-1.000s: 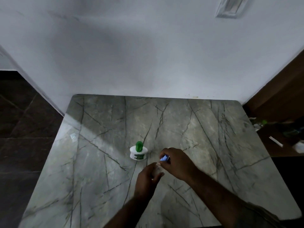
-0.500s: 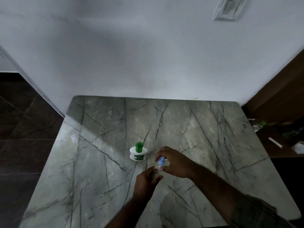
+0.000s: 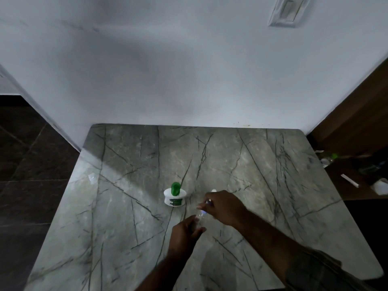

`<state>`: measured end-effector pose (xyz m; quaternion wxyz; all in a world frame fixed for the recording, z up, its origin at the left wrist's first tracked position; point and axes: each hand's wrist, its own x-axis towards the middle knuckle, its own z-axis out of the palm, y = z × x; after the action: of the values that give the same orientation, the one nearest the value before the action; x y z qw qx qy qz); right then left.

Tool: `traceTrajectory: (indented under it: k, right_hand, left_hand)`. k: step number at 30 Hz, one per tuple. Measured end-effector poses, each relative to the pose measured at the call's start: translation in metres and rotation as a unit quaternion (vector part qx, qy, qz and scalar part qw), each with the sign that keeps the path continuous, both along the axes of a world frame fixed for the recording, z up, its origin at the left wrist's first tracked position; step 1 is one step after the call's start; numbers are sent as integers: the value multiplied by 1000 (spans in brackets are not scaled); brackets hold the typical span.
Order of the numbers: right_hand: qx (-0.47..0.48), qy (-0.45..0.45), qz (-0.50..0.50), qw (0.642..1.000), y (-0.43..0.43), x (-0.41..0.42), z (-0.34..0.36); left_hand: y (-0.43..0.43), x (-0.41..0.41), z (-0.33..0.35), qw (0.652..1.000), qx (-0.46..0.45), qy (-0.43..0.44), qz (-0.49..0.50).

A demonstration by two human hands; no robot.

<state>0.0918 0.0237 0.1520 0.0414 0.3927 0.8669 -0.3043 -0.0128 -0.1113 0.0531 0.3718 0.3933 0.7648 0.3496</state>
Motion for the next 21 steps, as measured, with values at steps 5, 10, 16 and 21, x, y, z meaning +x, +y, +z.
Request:
traceTrajectory:
  k: [5,10,16,21]
  right_hand:
    - [-12,27,83,996,12,1,9]
    - [-34,79,65,994,24,16,20]
    - [-273,307,-206,888,55,88,14]
    - [-303,467,-472,683,53,107,-57]
  left_hand:
    - [-1,-2,-4,1000,-4,3,5]
    - [-2,-3,-4,1000,1,1,11]
    - [-5,-11,-8,999,-12,-5,39]
    - [-9,-12,-11,998,-14,-20,55]
